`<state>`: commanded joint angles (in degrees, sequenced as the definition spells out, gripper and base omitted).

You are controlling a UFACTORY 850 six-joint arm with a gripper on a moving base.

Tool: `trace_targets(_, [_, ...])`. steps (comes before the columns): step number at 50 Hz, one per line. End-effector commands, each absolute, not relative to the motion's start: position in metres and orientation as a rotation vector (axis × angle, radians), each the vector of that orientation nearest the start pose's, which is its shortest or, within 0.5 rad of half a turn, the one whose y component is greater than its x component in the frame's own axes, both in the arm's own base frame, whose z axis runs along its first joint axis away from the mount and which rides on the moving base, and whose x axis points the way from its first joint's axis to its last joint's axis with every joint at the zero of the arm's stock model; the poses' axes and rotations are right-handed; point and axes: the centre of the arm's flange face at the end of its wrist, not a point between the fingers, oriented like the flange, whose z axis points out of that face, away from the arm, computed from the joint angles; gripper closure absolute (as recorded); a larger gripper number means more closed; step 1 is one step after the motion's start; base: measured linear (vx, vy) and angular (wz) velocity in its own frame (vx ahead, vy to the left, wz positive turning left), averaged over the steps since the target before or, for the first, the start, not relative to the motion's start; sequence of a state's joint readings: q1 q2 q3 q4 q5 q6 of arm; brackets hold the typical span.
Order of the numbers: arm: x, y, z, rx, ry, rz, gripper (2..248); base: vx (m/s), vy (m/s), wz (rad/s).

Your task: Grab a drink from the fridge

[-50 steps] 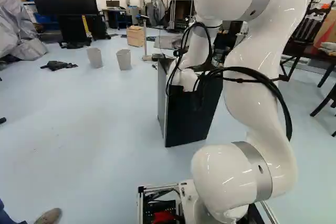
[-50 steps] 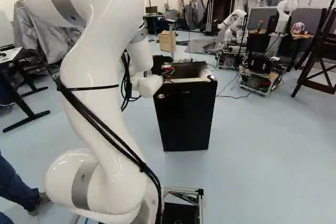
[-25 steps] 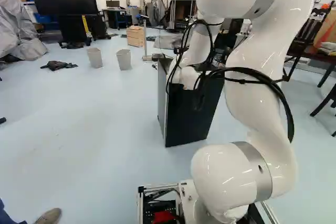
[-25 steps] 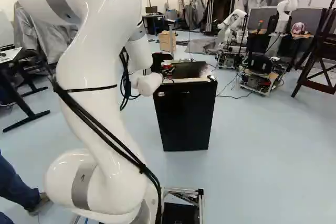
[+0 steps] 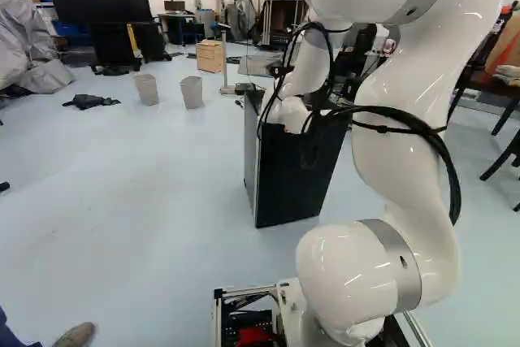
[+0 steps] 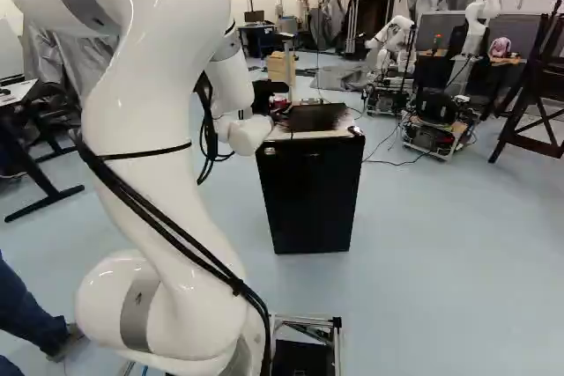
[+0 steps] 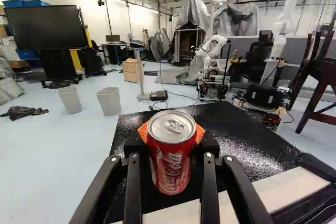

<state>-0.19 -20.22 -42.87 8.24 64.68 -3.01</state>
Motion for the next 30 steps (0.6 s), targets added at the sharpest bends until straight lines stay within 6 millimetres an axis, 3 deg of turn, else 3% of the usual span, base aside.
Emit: trace_targets(30, [0.515, -0.013, 0.393, -2.347, 0.152, -2.208, 150, 0.000, 0.000, 0.000])
